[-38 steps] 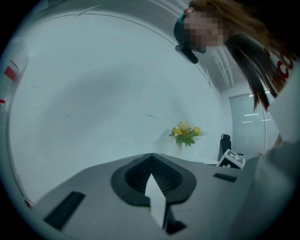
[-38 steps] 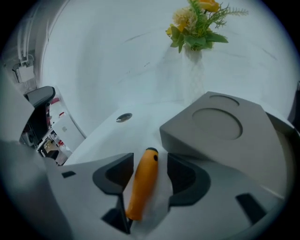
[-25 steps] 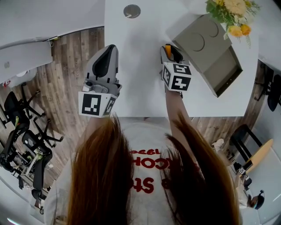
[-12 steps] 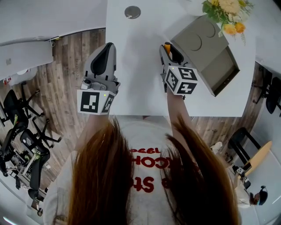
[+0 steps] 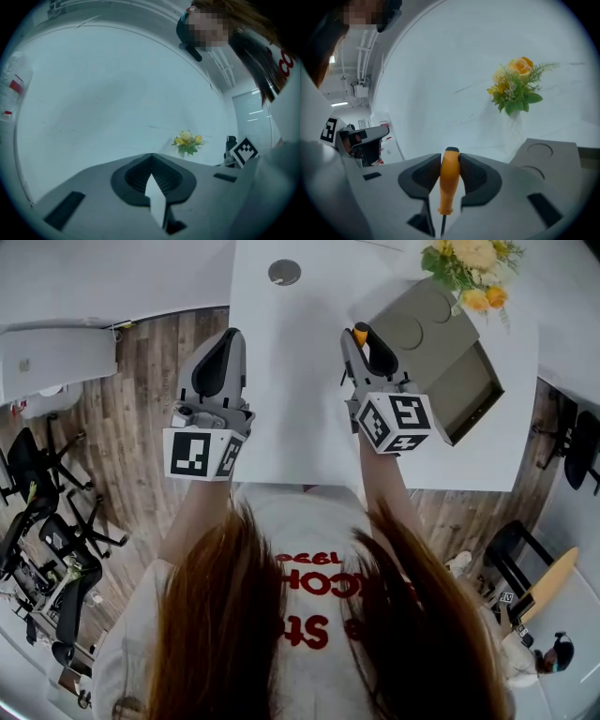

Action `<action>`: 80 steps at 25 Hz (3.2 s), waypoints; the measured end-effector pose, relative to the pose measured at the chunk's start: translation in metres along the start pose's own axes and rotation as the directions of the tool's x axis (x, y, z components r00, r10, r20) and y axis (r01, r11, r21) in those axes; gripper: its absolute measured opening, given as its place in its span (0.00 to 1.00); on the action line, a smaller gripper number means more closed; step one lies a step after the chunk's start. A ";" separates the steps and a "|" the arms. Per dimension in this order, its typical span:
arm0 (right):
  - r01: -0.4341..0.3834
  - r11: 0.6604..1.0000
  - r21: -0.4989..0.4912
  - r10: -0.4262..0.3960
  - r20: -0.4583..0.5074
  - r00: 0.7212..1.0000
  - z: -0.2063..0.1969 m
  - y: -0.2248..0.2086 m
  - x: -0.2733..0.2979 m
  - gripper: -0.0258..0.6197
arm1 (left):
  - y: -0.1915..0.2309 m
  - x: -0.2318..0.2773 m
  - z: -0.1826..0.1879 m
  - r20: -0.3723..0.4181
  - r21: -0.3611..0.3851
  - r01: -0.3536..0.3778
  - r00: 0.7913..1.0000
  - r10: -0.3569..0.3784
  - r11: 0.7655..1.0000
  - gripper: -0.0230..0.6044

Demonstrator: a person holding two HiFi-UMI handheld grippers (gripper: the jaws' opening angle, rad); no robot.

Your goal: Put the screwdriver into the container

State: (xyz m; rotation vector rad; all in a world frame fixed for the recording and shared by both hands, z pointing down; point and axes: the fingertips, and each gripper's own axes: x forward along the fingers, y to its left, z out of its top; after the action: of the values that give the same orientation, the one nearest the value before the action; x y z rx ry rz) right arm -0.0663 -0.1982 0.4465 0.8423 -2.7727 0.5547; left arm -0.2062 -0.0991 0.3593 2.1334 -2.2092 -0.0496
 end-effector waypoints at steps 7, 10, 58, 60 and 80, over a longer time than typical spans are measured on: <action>-0.036 0.993 -0.110 0.048 0.105 0.993 0.049 0.020 -0.014 0.23 | -0.003 -0.002 0.022 0.036 0.024 -0.021 0.999 0.021 0.999 0.05; -0.056 0.989 -0.138 0.075 0.140 0.987 0.067 0.028 -0.019 0.23 | -0.003 -0.003 0.031 0.049 0.035 -0.038 0.998 0.036 0.999 0.05; 0.278 0.958 -0.076 -0.217 0.442 0.870 0.165 -0.066 -0.215 0.23 | -0.168 0.086 0.071 0.132 0.009 0.348 0.929 -0.347 0.937 0.05; 0.323 0.945 -0.051 -0.268 0.442 0.856 0.161 -0.077 -0.231 0.23 | -0.183 0.091 0.066 0.124 0.000 0.386 0.915 -0.383 0.922 0.05; 0.431 0.902 0.029 -0.427 0.213 0.879 0.066 -0.162 -0.233 0.23 | -0.248 0.115 0.002 -0.002 -0.015 0.485 0.875 -0.485 0.875 0.05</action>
State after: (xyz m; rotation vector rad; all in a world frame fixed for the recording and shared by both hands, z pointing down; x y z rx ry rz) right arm 0.2117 -0.2341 0.3682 1.5416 -2.6287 0.3707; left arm 0.0373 -0.2232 0.3428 2.6154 -1.6025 -0.0844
